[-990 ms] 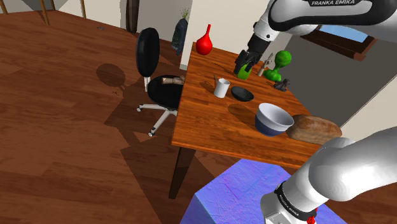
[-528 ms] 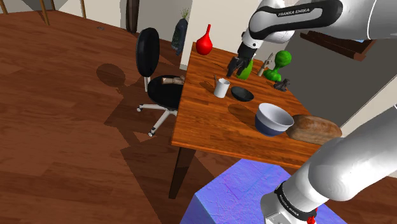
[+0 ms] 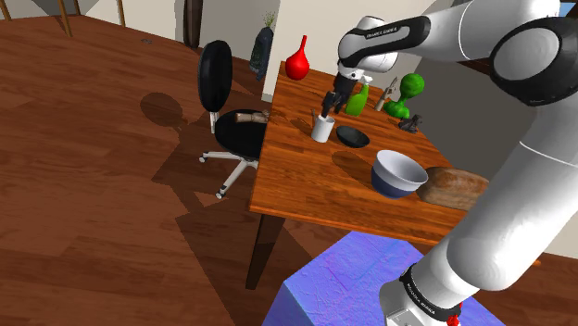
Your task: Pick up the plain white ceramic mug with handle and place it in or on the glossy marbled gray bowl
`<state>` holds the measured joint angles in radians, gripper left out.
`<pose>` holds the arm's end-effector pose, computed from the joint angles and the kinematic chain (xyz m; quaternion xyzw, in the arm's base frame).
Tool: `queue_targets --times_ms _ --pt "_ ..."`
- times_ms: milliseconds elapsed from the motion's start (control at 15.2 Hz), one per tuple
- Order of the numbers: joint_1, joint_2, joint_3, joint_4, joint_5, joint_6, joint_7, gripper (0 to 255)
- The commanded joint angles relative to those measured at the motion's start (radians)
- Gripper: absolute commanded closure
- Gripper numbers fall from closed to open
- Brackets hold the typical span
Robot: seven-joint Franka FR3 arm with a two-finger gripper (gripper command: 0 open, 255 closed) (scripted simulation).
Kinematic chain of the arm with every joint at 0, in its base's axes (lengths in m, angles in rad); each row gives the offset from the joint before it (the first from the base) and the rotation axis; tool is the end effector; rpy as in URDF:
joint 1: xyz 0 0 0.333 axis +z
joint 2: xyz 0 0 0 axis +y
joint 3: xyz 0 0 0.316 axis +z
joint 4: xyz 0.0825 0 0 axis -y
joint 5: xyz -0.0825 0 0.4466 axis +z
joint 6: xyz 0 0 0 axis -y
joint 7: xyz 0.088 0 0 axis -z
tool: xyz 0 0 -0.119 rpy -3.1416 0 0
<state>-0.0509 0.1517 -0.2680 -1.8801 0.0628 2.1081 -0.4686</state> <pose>0.6317 -0.1999 0.3996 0.9972 0.0621 0.0409 0.0087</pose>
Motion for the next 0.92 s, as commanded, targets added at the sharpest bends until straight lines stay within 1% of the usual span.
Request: queue_targets --times_ms 0,264,330,792,858 --pt "-0.014 0.081 -0.002 0.065 0.021 0.004 -0.036 0" --pt "-0.054 0.249 0.003 0.226 0.058 -0.013 -0.097 0" --pt "-0.057 0.259 0.004 0.237 0.060 -0.015 -0.100 0" --pt "-0.062 0.306 0.012 0.202 0.075 0.065 -0.110 0" --pt "-0.062 0.306 0.012 0.202 0.075 0.065 -0.110 0"
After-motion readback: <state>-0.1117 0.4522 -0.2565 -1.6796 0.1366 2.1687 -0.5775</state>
